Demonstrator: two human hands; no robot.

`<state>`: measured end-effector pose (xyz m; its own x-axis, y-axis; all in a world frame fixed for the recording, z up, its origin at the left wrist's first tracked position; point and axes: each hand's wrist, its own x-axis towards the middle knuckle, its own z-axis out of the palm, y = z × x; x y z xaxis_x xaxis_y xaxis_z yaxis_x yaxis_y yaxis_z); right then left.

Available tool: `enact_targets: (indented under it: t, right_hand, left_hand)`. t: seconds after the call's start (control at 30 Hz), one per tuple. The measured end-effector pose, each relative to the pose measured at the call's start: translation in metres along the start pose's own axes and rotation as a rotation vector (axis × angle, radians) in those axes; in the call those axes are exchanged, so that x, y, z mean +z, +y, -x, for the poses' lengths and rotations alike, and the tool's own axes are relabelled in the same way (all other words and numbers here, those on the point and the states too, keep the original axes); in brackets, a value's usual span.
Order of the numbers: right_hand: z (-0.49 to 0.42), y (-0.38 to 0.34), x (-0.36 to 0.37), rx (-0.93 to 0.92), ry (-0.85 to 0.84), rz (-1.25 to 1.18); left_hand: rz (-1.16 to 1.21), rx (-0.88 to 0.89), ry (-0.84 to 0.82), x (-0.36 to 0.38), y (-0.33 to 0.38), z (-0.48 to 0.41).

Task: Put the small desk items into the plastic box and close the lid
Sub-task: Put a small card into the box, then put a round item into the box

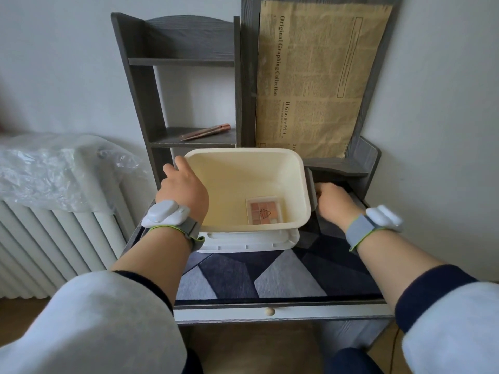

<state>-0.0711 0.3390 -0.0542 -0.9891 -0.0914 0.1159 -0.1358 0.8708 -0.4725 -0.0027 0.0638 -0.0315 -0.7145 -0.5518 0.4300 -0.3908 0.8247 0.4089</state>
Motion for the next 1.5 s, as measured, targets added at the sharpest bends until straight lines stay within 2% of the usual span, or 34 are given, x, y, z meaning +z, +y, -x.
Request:
enact_targets:
  t: [0.17, 0.43, 0.63, 0.8, 0.97, 1.17, 1.5]
  right_hand:
    - [0.003, 0.009, 0.017, 0.095, -0.15, 0.017]
    - [0.007, 0.01, 0.024, 0.163, -0.191, 0.039]
    - [0.013, 0.016, 0.016, 0.045, -0.118, 0.04]
    - [0.021, 0.023, 0.004, -0.039, -0.089, 0.2]
    - [0.035, 0.034, -0.004, -0.04, -0.114, 0.294]
    - [0.058, 0.049, -0.004, 0.017, -0.063, 0.463]
    - [0.078, 0.075, -0.016, 0.238, -0.098, 0.385]
  left_hand:
    - [-0.023, -0.009, -0.034, 0.005, 0.008, 0.008]
    - [-0.057, -0.041, -0.047, 0.004, 0.014, 0.006]
    - [-0.043, 0.004, -0.039, 0.009, 0.008, 0.003]
    - [-0.032, -0.008, -0.015, 0.014, 0.006, -0.002]
    - [-0.009, -0.006, -0.003, 0.019, 0.002, -0.005]
    - [0.01, -0.005, 0.013, 0.021, -0.001, -0.002]
    - [0.01, -0.019, -0.059, 0.011, 0.003, 0.004]
